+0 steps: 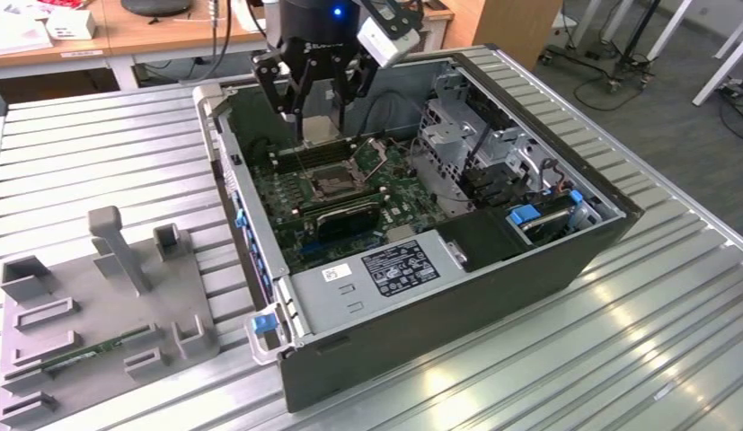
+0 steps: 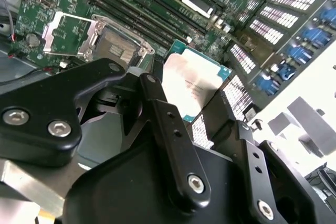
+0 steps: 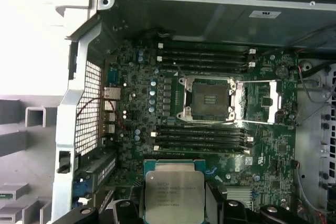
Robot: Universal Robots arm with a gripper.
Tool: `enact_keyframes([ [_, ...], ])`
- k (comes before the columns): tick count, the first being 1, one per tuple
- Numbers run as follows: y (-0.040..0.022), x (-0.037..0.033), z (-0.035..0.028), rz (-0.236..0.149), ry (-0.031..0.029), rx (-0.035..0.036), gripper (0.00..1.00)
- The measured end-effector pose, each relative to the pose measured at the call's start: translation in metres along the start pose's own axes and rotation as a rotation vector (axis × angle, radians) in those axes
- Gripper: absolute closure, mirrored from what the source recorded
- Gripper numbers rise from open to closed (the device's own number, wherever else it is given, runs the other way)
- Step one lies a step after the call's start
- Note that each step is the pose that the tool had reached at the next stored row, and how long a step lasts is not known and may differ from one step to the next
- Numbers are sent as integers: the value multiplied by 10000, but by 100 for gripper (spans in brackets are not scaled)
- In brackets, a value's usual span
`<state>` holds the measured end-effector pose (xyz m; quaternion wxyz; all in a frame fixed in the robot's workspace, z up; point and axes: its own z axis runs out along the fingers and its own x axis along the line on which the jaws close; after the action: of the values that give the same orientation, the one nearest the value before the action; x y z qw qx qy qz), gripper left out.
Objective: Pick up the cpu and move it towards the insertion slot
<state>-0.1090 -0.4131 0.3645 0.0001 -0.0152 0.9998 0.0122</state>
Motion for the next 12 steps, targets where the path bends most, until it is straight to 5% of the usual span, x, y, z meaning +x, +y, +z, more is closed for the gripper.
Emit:
enact_keyframes([
  [12, 258, -10, 21, 1, 0, 0, 45],
])
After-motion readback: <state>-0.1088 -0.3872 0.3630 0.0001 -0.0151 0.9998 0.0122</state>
